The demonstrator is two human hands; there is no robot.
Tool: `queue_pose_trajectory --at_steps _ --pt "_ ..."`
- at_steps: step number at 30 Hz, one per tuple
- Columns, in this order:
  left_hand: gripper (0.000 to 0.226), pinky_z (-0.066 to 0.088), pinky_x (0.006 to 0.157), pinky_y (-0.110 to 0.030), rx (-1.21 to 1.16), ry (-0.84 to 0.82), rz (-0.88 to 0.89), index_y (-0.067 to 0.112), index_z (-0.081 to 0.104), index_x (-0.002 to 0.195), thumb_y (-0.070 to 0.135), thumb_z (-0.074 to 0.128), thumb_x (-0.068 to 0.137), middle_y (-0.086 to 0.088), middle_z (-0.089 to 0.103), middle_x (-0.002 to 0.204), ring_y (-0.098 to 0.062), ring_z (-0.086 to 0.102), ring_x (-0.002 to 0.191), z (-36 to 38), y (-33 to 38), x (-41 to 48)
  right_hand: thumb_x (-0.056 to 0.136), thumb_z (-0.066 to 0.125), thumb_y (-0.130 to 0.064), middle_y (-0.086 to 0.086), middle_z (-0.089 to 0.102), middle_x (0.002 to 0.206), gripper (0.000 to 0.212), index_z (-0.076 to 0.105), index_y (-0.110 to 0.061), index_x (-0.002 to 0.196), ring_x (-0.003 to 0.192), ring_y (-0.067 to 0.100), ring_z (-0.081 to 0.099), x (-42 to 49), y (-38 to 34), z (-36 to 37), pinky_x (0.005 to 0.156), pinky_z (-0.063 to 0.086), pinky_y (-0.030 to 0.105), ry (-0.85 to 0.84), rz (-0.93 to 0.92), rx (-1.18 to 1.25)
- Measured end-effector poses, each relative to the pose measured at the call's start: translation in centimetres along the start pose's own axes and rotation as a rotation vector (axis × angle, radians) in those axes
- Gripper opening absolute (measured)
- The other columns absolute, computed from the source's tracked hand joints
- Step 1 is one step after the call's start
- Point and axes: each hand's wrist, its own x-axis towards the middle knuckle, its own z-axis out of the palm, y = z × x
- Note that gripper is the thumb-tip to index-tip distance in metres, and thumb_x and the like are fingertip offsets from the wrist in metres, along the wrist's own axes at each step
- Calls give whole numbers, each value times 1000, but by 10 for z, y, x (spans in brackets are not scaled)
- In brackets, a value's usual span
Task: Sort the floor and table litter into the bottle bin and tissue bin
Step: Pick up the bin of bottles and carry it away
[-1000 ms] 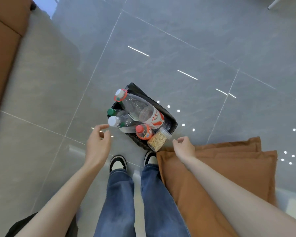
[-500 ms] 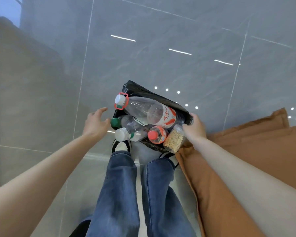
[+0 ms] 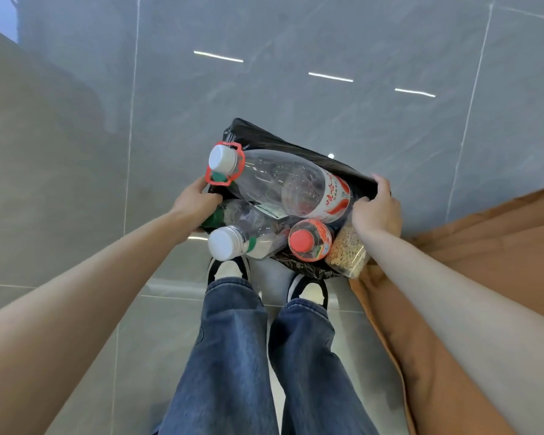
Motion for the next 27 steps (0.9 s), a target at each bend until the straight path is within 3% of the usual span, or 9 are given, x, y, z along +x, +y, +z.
queue_pose_trajectory --at_steps 3,5,11,21,27 --pt "30 52 77 -38 48 35 6 22 54 122 14 47 94 -10 59 102 -31 59 93 6 -1 3 97 36 -9 6 56 131 44 50 -31 133 118 31 53 9 1 -4 90 43 33 33 9 25" --pt "24 50 82 -41 156 73 32 13 57 114 14 46 93 -14 61 101 -34 58 95 7 -6 2 97 35 -6 5 58 130 45 56 -28 130 118 30 53 12 4 -10 94 43 31 23 -17 -15" --pt "20 45 77 -40 369 134 63 3 55 101 13 40 92 -20 61 99 -39 56 92 2 -19 -14 96 33 0 7 60 129 48 61 -24 127 118 29 53 -3 22 -23 96 40 29 -26 -101 -51" --pt "19 40 80 -37 433 260 115 7 57 107 14 48 92 -22 62 109 -42 55 100 -55 23 -108 93 33 2 8 63 122 52 62 -28 124 110 31 57 -68 -11 -100 92 45 33 -62 -118 -88" --pt "26 43 90 -40 364 362 164 16 63 110 13 53 87 -20 64 111 -42 55 106 -133 64 -207 91 35 3 5 65 119 49 64 -23 122 107 28 58 -142 -70 -185 77 39 23 -70 -187 -78"
